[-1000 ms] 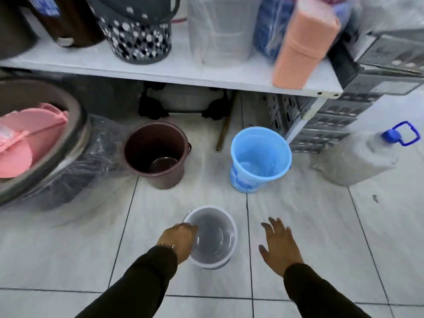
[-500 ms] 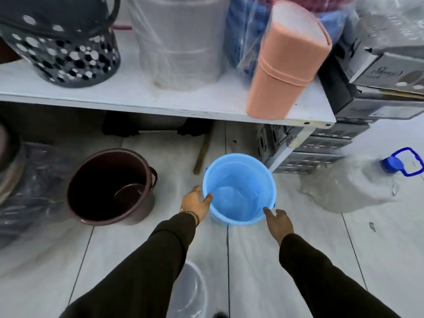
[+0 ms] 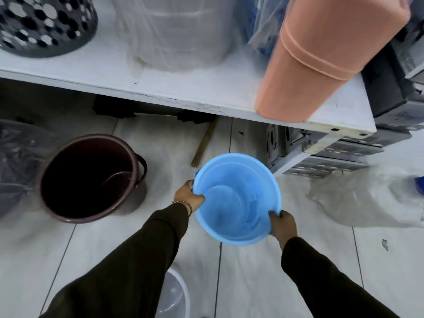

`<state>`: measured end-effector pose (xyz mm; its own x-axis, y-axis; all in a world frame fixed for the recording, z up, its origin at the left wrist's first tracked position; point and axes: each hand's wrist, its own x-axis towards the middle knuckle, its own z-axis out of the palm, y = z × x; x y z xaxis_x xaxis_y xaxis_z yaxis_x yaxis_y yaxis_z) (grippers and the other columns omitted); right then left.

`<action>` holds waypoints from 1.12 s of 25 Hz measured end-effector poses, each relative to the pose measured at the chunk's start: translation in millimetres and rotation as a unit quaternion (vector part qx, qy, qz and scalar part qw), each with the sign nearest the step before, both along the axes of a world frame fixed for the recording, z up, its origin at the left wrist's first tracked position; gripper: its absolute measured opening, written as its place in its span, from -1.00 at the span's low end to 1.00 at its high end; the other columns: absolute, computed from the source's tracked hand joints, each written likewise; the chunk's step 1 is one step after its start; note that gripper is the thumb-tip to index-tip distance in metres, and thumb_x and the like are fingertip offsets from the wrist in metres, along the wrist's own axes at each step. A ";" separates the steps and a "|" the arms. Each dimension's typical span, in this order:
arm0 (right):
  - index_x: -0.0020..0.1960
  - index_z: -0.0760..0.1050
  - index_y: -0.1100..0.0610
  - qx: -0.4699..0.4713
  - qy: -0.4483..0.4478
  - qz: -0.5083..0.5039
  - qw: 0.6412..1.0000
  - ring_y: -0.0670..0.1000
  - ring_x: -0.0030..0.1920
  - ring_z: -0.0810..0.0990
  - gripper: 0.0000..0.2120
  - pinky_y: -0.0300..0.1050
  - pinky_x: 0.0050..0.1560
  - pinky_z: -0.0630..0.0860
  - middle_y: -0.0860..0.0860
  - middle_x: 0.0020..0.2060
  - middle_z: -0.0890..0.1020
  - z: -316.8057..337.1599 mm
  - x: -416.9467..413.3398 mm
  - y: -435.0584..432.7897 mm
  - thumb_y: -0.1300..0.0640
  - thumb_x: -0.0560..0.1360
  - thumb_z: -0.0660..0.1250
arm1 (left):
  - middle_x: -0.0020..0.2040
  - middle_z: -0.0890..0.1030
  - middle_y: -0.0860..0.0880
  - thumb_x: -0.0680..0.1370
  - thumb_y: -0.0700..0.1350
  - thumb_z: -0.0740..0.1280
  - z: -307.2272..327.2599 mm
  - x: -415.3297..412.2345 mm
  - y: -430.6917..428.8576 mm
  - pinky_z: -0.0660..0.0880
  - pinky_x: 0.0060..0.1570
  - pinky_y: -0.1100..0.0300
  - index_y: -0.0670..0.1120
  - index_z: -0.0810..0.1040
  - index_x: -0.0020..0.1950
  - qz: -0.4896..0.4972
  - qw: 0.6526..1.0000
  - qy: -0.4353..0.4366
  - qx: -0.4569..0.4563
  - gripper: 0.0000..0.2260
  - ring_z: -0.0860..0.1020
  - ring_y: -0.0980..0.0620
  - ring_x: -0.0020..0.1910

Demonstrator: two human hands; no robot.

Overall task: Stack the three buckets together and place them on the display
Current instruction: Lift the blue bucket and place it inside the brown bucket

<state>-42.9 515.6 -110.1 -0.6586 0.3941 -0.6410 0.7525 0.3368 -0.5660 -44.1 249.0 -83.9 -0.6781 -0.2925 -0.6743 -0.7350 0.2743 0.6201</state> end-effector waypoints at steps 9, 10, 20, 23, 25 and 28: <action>0.26 0.56 0.06 -0.034 0.171 0.207 0.963 -0.01 -0.12 0.70 -0.74 -0.24 -0.23 0.61 -0.03 -0.04 0.70 185.3 50.6 -77.8 0.05 0.61 0.28 | -0.03 0.75 -0.01 0.55 0.10 0.33 149.7 128.4 -87.3 0.66 -0.15 0.18 0.02 0.58 0.23 0.204 0.936 0.270 0.096 -0.70 0.72 0.08 -0.10; 0.28 0.55 0.02 -0.043 0.183 0.225 0.956 0.01 -0.14 0.72 -0.73 -0.11 -0.20 0.66 -0.04 -0.04 0.71 205.6 55.9 -98.1 0.04 0.60 0.29 | -0.01 0.74 0.04 0.55 0.11 0.32 166.5 146.3 -105.1 0.63 -0.14 0.28 0.07 0.57 0.23 0.212 0.929 0.294 0.072 -0.71 0.71 0.14 -0.08; 0.40 0.47 -0.08 -0.130 0.281 0.306 0.900 0.01 -0.13 0.73 -0.58 -0.09 -0.10 0.68 -0.03 0.11 0.69 239.7 43.5 -325.4 0.08 0.56 0.38 | -0.18 0.66 0.21 0.63 0.03 0.25 193.1 210.6 -288.1 0.48 -0.33 0.49 -0.04 0.50 0.14 0.297 0.904 0.299 -0.079 -0.81 0.57 0.31 -0.30; 0.43 0.45 0.13 -0.096 0.218 0.275 0.932 0.18 0.04 0.69 -0.55 0.14 0.14 0.63 0.10 0.22 0.61 191.1 48.6 -365.6 0.24 0.55 0.36 | 0.04 0.63 -0.08 0.63 -0.03 0.25 150.6 204.8 -326.2 0.59 -0.45 0.18 0.02 0.44 0.26 0.318 0.935 0.159 -0.006 -0.79 0.63 0.08 -0.23; 0.42 0.43 0.19 -0.076 0.164 0.258 0.949 0.24 0.12 0.64 -0.56 0.19 0.23 0.57 0.14 0.24 0.58 158.5 51.9 -384.0 0.30 0.55 0.34 | 0.17 0.55 -0.10 0.62 -0.16 0.22 120.4 193.8 -347.1 0.61 -0.36 0.06 0.02 0.39 0.39 0.329 0.939 0.074 0.068 -0.66 0.61 -0.11 -0.13; 0.41 0.41 0.19 -0.038 0.096 0.267 0.958 0.22 0.17 0.61 -0.55 0.09 0.25 0.55 0.17 0.26 0.58 123.6 47.9 -398.3 0.33 0.54 0.30 | 0.12 0.58 -0.09 0.57 -0.29 0.15 88.6 172.0 -366.6 0.63 -0.17 -0.10 0.05 0.40 0.43 0.320 0.942 0.002 0.104 -0.54 0.62 -0.15 -0.16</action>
<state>5.0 117.3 13.5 -0.8618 -0.0742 -0.5018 0.3643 0.5979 -0.7140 127.9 -117.6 4.6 -0.4104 -0.5051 -0.7592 -0.7055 -0.3517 0.6153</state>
